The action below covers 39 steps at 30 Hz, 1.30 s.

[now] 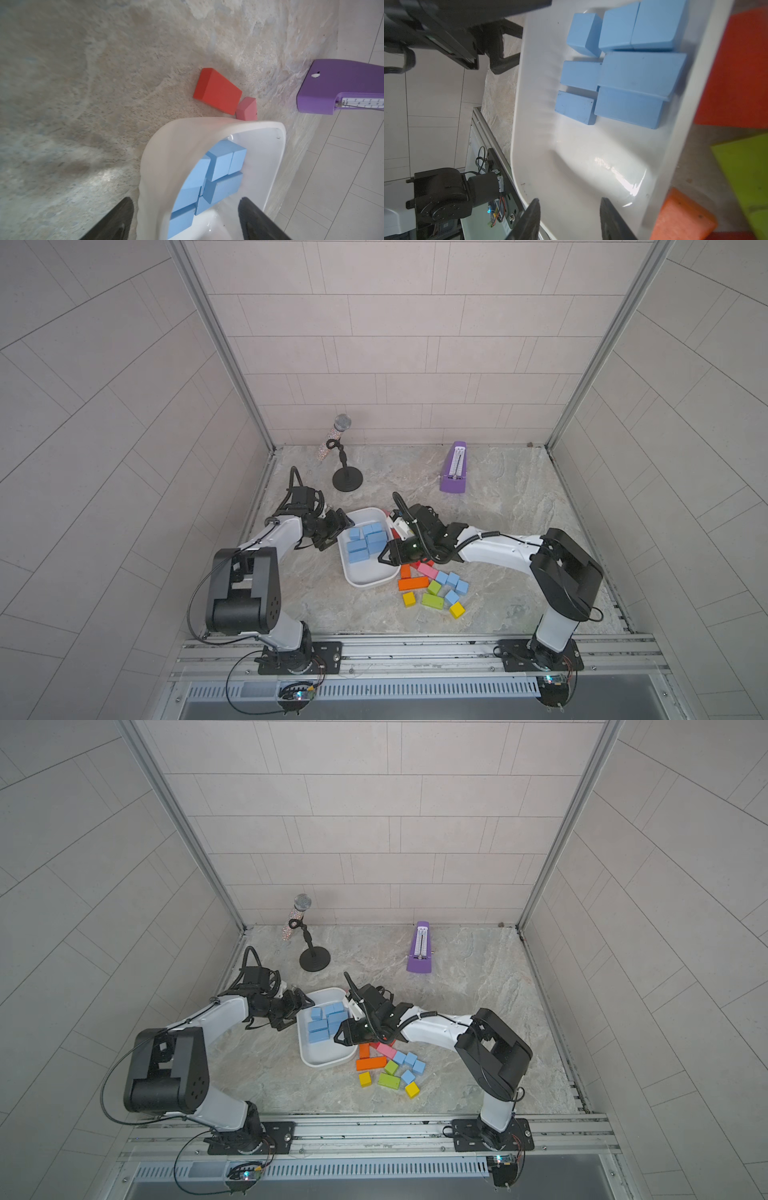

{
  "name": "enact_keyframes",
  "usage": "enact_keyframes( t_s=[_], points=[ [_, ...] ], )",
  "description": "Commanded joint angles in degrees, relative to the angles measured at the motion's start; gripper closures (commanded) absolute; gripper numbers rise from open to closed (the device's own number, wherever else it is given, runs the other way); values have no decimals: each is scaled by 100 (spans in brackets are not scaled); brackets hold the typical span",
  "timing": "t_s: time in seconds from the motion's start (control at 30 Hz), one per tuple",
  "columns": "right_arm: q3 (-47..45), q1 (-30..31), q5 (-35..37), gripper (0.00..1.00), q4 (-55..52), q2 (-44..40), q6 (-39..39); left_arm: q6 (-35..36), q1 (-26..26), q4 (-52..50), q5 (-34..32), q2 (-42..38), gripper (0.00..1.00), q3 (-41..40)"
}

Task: Pick out the blue building blocks
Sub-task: Adjust the storage box at the center of the board.

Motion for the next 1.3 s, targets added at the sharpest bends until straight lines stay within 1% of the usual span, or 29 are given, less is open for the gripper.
enact_keyframes(
  t_s=[0.0,0.1,0.23,0.33,0.43,0.57,0.7,0.93,1.03,1.17,1.27],
  points=[
    [-20,101,-49,52,320,-5,320,-23,-59,111,127,173,16,275],
    [-56,106,55,52,232,-189,281,45,-92,-27,214,386,16,514],
    [-189,21,365,49,-41,-603,143,94,-140,-149,264,528,16,680],
    [-265,-107,464,47,-320,-792,133,194,-138,-213,252,422,16,587],
    [-397,-192,668,45,-403,-890,132,266,-131,-166,86,214,16,436],
    [-416,-228,712,44,-489,-709,149,219,-133,-26,49,77,16,276],
    [-269,-172,569,44,-634,-411,124,188,-138,-8,75,133,16,293],
    [-24,109,402,44,-414,-143,230,240,-185,-29,183,229,17,437],
    [167,299,381,45,-448,-43,228,340,-197,-191,167,324,17,600],
    [255,403,401,45,-390,32,271,454,-197,-430,127,448,17,814],
    [257,405,508,45,-519,-38,212,761,-186,-834,-10,488,17,1062]
  ],
)
